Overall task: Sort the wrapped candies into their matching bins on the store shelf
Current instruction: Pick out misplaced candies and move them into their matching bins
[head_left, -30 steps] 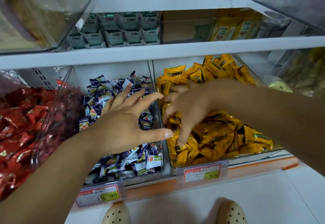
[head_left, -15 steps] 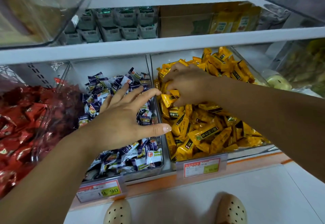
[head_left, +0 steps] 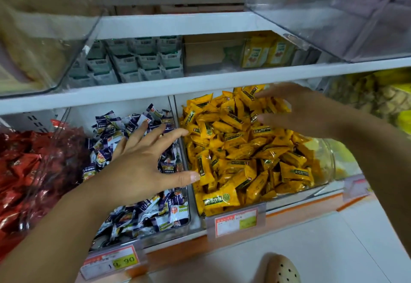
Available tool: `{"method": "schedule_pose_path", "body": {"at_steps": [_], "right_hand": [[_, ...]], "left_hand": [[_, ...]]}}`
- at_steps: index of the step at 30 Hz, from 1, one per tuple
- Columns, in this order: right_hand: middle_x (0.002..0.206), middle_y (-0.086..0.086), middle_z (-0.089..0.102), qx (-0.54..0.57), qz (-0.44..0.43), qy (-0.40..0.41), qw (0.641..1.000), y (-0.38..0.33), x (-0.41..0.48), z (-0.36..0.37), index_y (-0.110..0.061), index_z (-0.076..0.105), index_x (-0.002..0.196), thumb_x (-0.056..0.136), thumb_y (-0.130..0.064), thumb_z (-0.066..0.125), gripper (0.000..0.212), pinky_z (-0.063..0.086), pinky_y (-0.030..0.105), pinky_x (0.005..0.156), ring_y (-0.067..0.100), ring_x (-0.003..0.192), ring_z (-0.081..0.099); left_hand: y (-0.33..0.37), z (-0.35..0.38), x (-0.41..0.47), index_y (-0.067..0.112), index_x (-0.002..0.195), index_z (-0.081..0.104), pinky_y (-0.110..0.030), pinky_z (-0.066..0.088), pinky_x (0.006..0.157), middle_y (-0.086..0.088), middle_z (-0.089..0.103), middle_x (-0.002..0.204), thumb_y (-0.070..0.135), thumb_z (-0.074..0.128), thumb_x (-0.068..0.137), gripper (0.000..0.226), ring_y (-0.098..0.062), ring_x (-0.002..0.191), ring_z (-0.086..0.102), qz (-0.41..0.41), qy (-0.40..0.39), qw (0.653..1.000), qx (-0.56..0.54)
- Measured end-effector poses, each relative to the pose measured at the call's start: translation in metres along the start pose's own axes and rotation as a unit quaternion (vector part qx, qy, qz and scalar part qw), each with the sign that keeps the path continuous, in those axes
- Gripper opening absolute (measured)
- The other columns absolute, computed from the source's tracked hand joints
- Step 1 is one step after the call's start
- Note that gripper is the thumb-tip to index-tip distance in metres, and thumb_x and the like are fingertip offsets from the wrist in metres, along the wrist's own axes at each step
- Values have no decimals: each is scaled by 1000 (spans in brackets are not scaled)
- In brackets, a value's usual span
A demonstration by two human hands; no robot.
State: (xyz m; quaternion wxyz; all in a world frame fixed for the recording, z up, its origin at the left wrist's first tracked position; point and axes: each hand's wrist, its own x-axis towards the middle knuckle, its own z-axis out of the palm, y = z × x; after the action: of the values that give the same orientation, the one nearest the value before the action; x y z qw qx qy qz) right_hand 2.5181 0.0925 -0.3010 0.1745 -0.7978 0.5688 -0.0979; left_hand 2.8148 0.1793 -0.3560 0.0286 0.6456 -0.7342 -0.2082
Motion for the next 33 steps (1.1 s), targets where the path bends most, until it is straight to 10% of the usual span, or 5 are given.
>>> {"method": "schedule_pose_path", "body": {"at_steps": [5,14,22,26,33], "right_hand": [[161,10,1,-121,52,27,991,8,-15,66,-46,0,149,63,-93,12,99,0,53,119,33,147,-5],[160,0,3,-54,55,92,993,-57,16,123,-44,12,149,81,-79,34,79,0,61,114,42,144,-7],[160,-6,11,136,-14,-11,991,-50,2,55,-58,36,136,76,-77,51,64,6,58,116,28,148,-2],[153,2,30,79,46,143,985,-9,12,47,-39,33,144,91,-61,42,58,27,47,114,27,141,25],[158,14,16,-9,119,74,990,9,28,90,-32,17,150,95,-56,31,62,14,50,114,36,144,11]], "left_hand": [[3,-2,1,80,121,-10,-52,-4,117,23,-12,157,101,23,42,89,-9,143,-23,-4,-3,1000,9],[8,-7,0,79,123,-3,-52,-1,118,26,-12,152,103,25,36,95,-17,145,-20,-8,2,1000,12],[8,-12,3,75,127,-9,-46,1,119,19,-10,158,101,36,37,104,-15,146,-15,-1,3,1000,-12],[16,-4,8,65,136,-4,-41,7,118,18,-4,159,98,28,46,100,-12,146,-6,14,73,997,-35],[26,18,29,63,138,-2,-38,2,119,20,-14,158,89,18,69,76,-5,145,-13,43,106,992,-58]]}}
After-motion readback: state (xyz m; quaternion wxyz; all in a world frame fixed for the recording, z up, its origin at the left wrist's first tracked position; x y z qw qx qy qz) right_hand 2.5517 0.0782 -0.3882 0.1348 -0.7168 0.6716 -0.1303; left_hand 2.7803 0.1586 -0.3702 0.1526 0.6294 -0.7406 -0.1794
